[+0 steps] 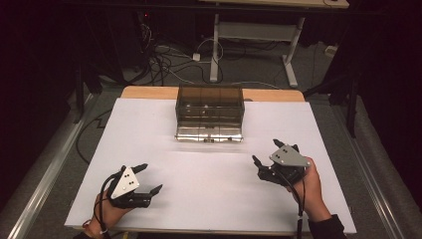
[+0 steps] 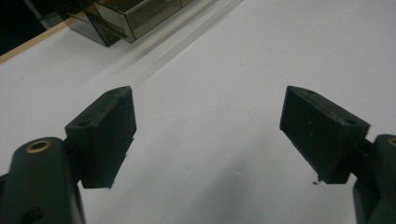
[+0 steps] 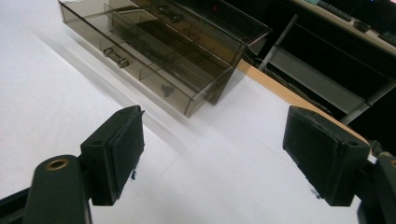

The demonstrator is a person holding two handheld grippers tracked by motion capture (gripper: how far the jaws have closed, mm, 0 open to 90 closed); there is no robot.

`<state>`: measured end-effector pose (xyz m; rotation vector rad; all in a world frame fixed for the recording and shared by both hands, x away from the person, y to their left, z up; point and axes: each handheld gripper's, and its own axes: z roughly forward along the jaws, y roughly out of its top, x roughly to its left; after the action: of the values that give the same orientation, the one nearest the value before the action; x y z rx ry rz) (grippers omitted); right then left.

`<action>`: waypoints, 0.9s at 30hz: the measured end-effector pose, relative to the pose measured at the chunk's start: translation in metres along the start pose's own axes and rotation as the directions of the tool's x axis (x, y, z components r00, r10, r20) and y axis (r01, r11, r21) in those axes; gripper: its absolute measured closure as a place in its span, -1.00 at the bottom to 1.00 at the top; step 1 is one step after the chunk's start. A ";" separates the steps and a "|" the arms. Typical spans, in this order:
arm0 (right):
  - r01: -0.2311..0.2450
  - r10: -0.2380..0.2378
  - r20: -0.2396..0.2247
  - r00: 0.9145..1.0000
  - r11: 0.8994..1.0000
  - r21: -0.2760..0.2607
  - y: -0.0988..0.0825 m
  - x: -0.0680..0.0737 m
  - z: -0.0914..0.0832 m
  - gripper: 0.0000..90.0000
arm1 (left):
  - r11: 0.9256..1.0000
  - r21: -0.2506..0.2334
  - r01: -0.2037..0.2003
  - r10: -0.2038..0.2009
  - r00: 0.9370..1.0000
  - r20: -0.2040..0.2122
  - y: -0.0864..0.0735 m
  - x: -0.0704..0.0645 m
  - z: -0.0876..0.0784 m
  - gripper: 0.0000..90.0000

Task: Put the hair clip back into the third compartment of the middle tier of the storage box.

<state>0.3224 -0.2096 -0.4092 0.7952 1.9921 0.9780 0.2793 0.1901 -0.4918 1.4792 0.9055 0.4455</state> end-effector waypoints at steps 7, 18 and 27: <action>0.008 -0.008 0.005 1.000 1.000 0.006 -0.006 0.001 -0.008 -0.55 | 1.000 0.000 -0.003 0.003 1.000 0.004 0.000 -0.002 0.000 -0.60; 0.022 -0.023 0.013 1.000 0.998 0.055 -0.024 -0.001 -0.018 -0.55 | 1.000 0.012 -0.011 0.011 1.000 0.008 -0.002 -0.003 0.002 -0.60; 0.014 -0.016 0.031 0.999 0.998 0.061 -0.037 -0.005 -0.029 -0.55 | 1.000 0.022 -0.021 0.020 1.000 0.016 -0.004 -0.006 0.004 -0.60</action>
<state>0.2931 -0.2427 -0.4261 0.8231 2.0065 0.8945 0.2775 0.1832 -0.4946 1.5117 0.8864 0.4394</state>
